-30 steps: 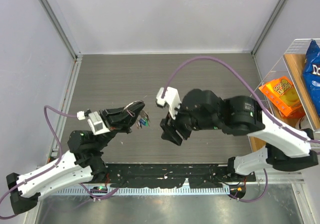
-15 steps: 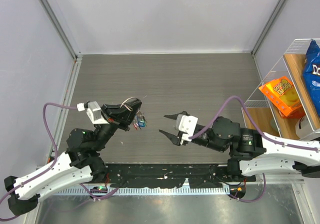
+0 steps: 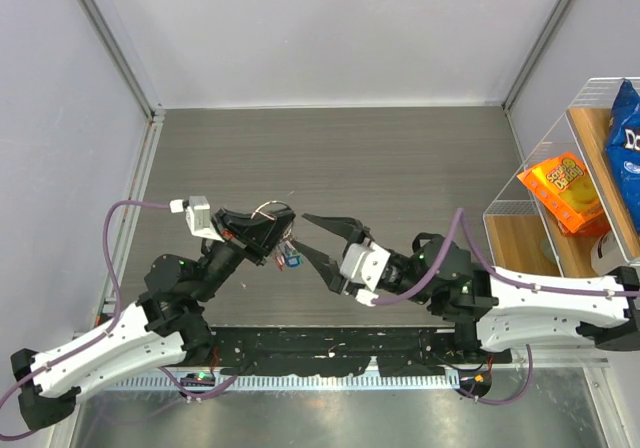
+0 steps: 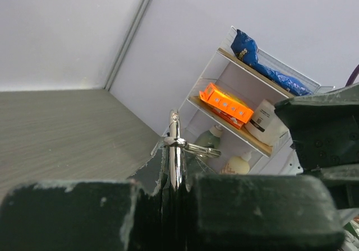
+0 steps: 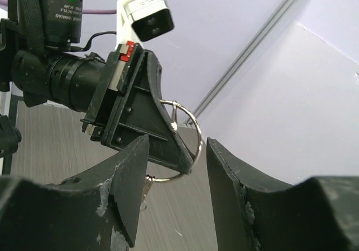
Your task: Put the keys on the keyring
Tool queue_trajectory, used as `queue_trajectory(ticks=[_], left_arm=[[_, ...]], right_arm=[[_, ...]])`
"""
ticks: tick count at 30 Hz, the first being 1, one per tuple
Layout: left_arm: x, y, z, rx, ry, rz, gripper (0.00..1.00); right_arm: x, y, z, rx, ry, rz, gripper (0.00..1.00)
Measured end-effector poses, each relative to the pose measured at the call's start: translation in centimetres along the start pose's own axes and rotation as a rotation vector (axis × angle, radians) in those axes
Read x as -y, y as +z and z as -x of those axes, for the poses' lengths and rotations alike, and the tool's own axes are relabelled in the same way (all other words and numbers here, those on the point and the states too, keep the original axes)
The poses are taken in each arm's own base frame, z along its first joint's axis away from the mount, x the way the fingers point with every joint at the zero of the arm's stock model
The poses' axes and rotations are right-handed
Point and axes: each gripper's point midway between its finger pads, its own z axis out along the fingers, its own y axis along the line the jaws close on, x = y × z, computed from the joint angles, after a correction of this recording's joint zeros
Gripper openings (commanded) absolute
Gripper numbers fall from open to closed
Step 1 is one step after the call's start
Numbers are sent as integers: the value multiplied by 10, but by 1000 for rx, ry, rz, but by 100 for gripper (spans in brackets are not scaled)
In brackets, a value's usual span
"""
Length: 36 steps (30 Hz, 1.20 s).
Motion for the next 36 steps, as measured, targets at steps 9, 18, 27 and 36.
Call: queue_trajectory(ticks=[9,18,27,36], left_arm=[[4,-4,0,-5,-55,-13,0],[10,-8,2,-8,-59,-42,0],[10,-16,-29,-195,51,-72,0],[37,-43,-47,-524,8,-122,0]], right_arm=[[-24,21,-15,-5,-101,68,51],[-22,26,-9,17,-136,64,52],[-1,21,4,-52,-28,27,52],[22,-24,-6,-256,219,-49,60]])
